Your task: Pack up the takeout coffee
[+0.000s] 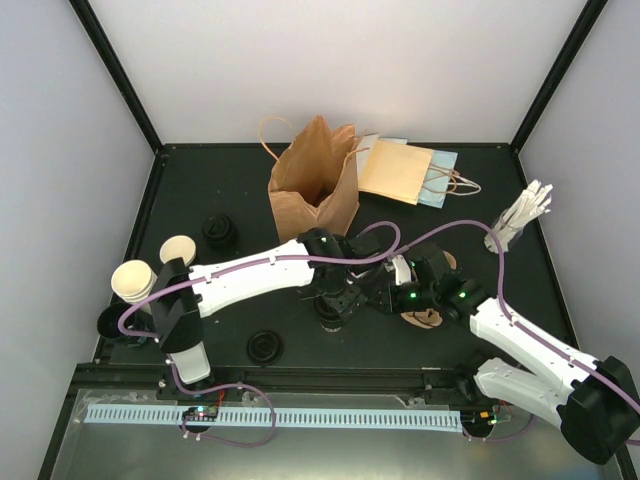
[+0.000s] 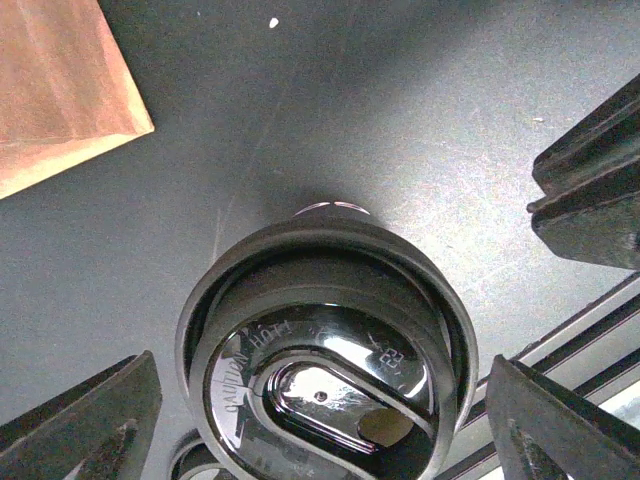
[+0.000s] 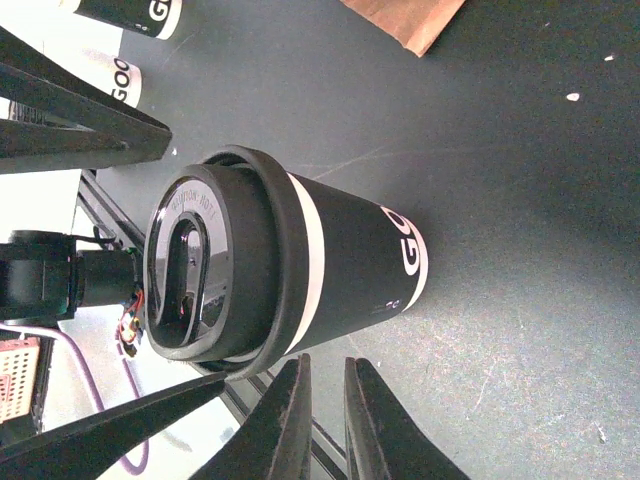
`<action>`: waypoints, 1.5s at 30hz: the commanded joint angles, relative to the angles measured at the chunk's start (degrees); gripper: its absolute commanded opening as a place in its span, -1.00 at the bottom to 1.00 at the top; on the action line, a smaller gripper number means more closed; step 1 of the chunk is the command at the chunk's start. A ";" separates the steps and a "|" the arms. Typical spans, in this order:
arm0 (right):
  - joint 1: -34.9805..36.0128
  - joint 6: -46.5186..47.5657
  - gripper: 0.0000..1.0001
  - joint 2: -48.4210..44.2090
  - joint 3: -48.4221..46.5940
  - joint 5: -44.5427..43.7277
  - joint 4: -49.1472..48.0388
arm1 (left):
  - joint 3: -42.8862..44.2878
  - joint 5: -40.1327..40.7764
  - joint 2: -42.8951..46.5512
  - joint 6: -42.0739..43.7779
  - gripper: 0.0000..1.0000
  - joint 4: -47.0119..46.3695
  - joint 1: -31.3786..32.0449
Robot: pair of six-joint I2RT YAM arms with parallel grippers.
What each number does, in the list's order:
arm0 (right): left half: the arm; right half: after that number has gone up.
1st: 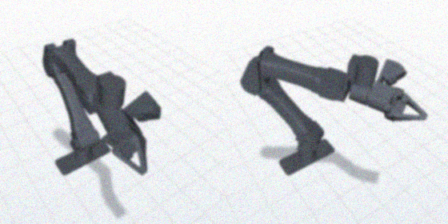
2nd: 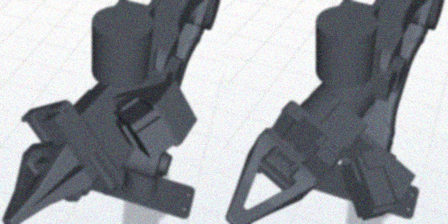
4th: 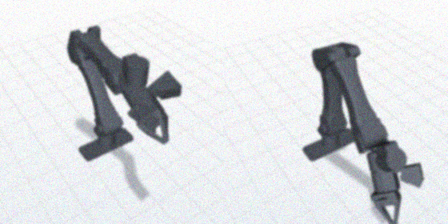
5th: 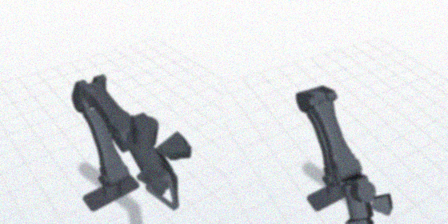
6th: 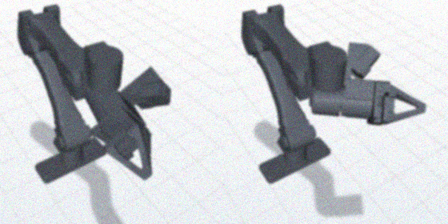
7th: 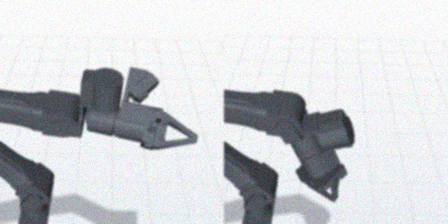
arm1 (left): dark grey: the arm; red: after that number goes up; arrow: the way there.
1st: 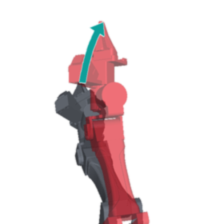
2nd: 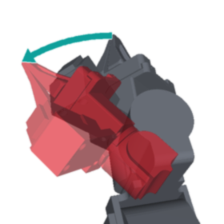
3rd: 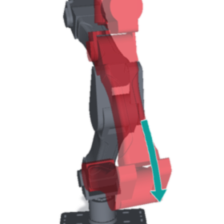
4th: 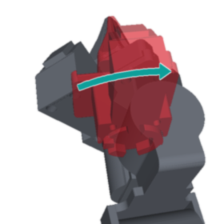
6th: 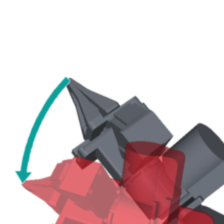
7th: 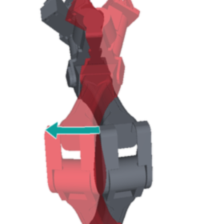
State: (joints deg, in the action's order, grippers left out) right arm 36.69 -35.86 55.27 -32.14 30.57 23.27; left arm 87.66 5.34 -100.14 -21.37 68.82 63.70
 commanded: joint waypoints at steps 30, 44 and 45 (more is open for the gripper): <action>1.63 16.78 0.82 -4.93 -19.13 -15.74 18.70 | -12.66 -1.02 31.64 -8.25 0.98 -9.53 -5.21; 15.33 27.27 1.00 8.40 -31.46 -26.16 28.86 | -45.99 -28.53 51.26 -15.46 0.80 -36.79 -22.40; 16.28 27.47 1.00 9.45 -31.95 -25.75 28.61 | -47.36 -30.24 51.35 -16.07 0.78 -38.52 -23.34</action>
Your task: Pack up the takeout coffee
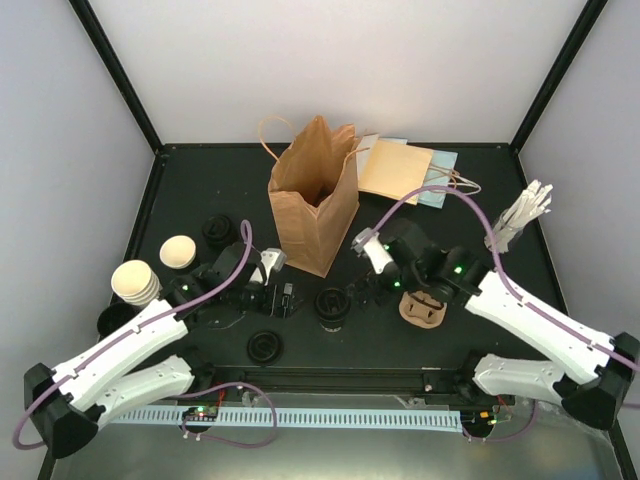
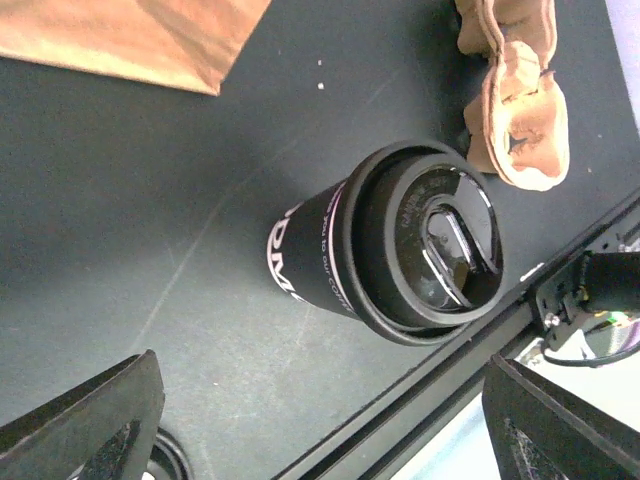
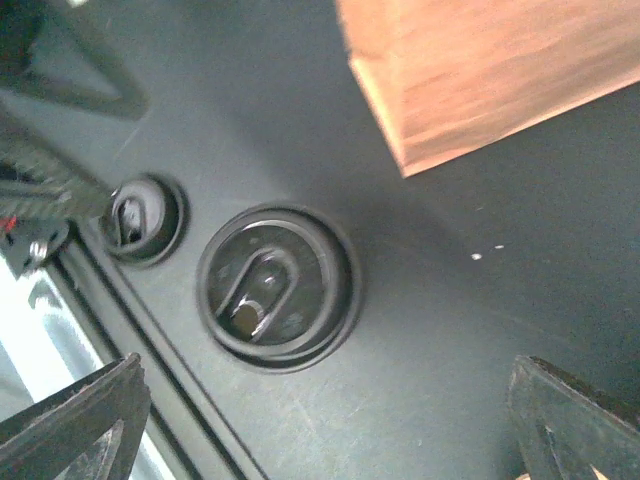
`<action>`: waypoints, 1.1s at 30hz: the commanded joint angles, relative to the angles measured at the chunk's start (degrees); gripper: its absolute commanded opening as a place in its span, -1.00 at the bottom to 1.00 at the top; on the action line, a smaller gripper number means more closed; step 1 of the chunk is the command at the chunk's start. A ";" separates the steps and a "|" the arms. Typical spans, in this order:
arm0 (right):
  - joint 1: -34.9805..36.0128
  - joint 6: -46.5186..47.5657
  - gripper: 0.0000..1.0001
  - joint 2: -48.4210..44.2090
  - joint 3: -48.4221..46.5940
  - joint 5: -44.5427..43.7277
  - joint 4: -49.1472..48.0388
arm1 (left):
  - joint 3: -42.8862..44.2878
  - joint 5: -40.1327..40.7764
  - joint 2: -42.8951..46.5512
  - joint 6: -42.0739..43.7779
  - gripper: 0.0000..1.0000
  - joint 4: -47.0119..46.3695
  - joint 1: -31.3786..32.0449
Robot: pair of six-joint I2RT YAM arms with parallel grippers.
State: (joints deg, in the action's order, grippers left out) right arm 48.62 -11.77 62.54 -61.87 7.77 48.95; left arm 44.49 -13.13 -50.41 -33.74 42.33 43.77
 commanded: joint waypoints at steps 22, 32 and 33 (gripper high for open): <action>15.14 -4.72 0.98 24.61 -13.10 -12.82 8.73 | -15.31 -22.09 -3.48 -8.21 0.27 -24.88 -10.49; 15.36 -4.47 0.80 27.24 -14.32 -12.60 8.74 | -16.43 -23.63 -5.83 -8.97 0.19 -27.53 -10.61; 15.36 -4.42 0.79 27.48 -14.53 -12.65 8.78 | -16.59 -23.77 -6.03 -9.16 0.19 -27.84 -10.55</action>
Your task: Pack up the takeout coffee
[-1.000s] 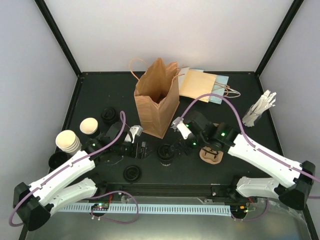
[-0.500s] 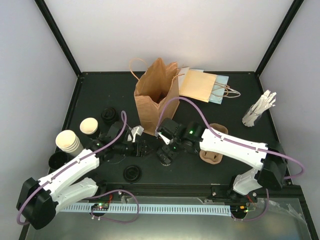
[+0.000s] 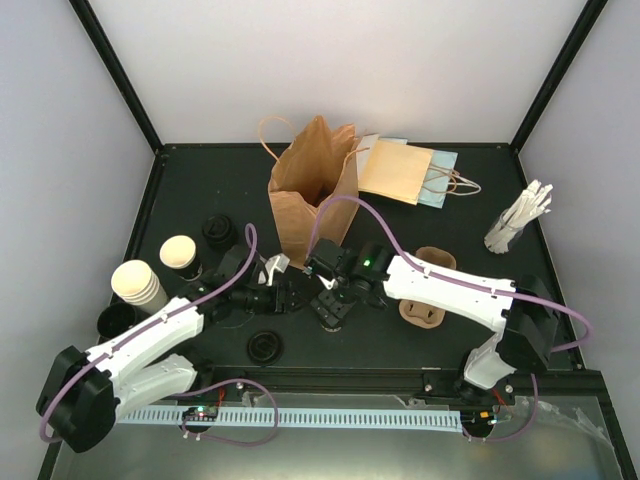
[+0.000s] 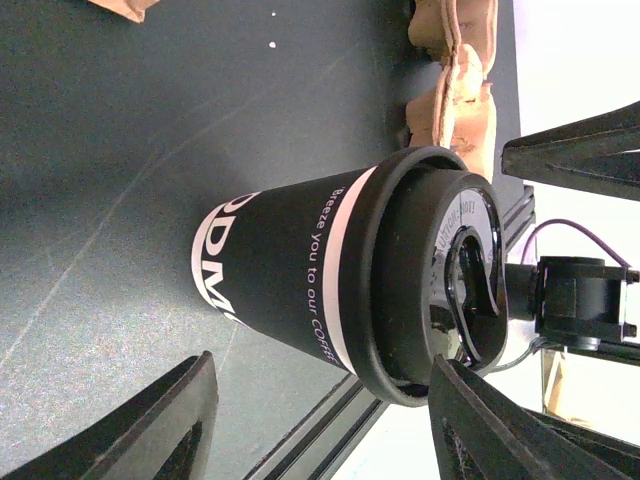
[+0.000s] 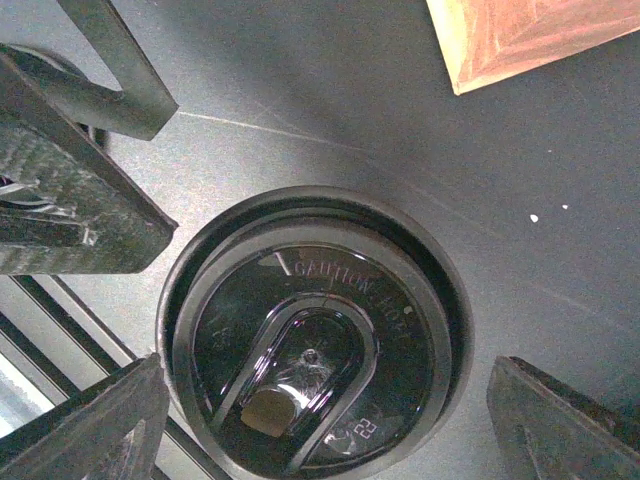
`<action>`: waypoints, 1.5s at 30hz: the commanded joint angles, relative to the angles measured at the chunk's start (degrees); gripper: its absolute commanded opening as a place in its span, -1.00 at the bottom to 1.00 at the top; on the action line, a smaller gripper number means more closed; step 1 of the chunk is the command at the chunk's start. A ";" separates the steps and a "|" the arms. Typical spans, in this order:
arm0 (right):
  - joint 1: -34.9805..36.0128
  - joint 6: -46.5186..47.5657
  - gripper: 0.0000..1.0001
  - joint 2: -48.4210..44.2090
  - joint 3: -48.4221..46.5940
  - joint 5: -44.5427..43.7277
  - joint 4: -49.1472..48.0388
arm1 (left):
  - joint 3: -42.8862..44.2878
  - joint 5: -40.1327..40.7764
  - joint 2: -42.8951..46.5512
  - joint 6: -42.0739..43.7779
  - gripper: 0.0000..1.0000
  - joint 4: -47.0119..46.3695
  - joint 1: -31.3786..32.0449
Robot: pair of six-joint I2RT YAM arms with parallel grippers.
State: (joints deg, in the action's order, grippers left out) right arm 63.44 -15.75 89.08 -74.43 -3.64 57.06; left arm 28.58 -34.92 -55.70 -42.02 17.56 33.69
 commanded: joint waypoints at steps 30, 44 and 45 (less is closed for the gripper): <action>2.26 -1.83 0.58 4.51 -2.86 -3.45 3.24 | -3.85 -5.31 -3.19 -2.70 -0.03 -8.93 -0.47; 2.94 -1.86 0.47 5.96 -3.08 -4.42 4.19 | -5.15 -6.51 -3.82 -3.46 -0.07 -11.07 -0.43; 2.98 -1.83 0.47 6.12 -3.01 -4.52 4.26 | -5.19 -6.70 -4.09 -3.56 -0.07 -11.32 -0.45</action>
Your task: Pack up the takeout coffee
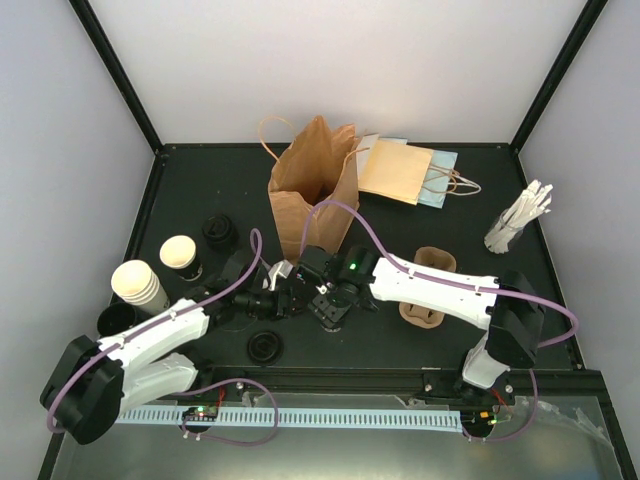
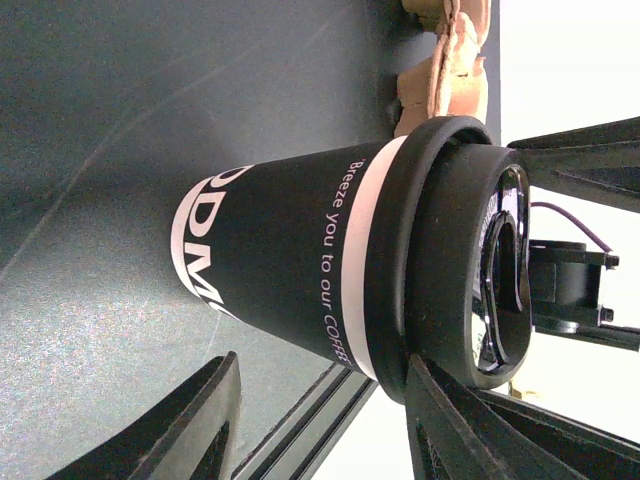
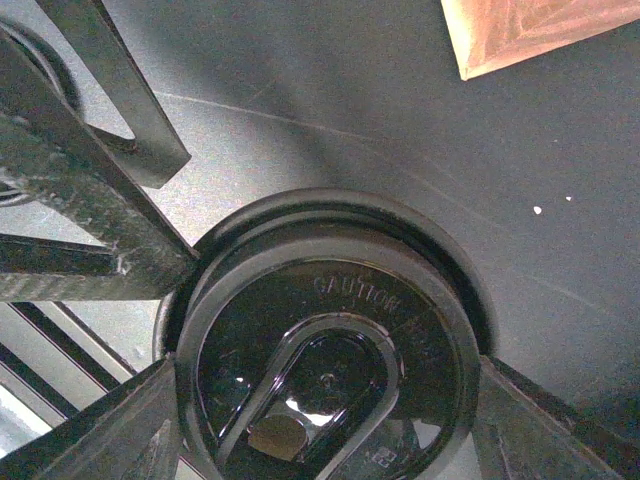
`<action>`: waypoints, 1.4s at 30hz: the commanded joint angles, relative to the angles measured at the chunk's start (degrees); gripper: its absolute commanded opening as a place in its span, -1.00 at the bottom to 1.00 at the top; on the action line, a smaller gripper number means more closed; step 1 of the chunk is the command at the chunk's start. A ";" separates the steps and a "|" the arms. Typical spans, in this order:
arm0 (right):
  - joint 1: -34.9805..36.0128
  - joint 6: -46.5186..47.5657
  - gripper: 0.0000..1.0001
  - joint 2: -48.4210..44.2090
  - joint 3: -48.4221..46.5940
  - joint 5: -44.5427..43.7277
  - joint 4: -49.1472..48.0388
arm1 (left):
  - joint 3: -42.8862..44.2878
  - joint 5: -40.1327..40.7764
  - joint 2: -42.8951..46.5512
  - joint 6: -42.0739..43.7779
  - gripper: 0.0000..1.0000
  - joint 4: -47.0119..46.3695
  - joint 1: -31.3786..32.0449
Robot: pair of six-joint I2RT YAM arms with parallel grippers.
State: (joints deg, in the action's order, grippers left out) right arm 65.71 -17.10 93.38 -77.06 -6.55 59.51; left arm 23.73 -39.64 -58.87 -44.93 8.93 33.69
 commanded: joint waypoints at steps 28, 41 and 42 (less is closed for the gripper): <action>4.78 -4.17 0.40 0.67 10.26 -4.60 -3.43 | -1.05 -2.48 -1.74 -2.05 -0.06 -4.38 0.34; 4.10 -4.06 0.40 1.49 8.71 -0.83 -4.75 | -1.39 -2.02 -1.29 -5.14 -0.05 -6.63 3.05; 3.97 -4.08 0.40 1.46 8.50 -0.81 -4.64 | -1.52 -1.82 -1.42 -5.43 -0.05 -6.98 3.55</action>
State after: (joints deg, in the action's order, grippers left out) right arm 69.43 -21.43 89.89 -70.96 -11.75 52.97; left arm 22.22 -41.32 -59.27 -48.86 5.85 34.98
